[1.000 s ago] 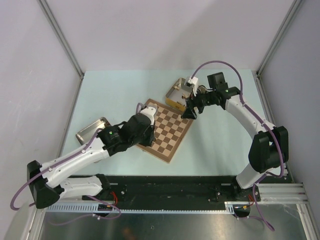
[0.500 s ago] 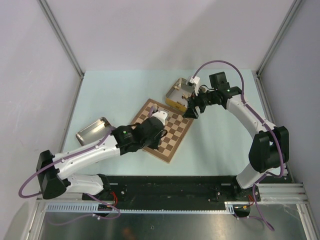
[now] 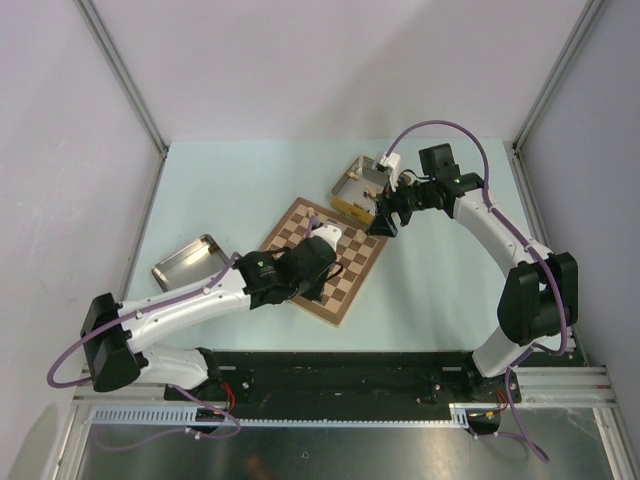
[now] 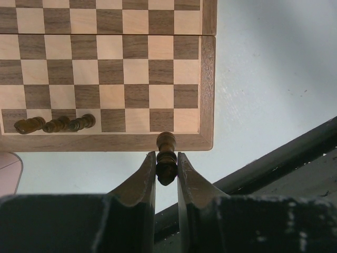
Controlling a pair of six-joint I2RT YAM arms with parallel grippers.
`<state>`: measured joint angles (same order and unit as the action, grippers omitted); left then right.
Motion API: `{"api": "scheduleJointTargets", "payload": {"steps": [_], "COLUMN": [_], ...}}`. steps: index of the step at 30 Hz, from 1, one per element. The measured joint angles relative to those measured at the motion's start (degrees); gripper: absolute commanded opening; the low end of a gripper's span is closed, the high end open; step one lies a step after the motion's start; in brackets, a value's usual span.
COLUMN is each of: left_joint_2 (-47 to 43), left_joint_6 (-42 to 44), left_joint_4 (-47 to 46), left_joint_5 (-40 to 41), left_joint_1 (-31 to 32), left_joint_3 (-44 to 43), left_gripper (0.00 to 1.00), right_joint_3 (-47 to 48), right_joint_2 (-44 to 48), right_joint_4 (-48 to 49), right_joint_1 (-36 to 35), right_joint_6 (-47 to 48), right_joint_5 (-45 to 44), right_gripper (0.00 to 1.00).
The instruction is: Set up the chess pieces on the board
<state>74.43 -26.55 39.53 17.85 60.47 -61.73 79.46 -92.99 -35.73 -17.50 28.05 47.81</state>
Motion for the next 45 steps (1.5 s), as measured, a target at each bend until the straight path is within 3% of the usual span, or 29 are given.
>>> {"api": "scheduleJointTargets", "payload": {"steps": [45], "left_joint_2": [5.5], "left_joint_6": [1.4], "left_joint_4": [0.0], "left_joint_5": [1.9], "left_joint_1": [-2.3], "left_joint_3": [-1.5], "left_gripper": [0.00], "right_joint_3": [0.0], "right_joint_2": [0.0], "right_joint_4": [0.0], "right_joint_1": [0.0], "right_joint_6": [0.1], "right_joint_5": [-0.6], "right_gripper": [0.81]}}
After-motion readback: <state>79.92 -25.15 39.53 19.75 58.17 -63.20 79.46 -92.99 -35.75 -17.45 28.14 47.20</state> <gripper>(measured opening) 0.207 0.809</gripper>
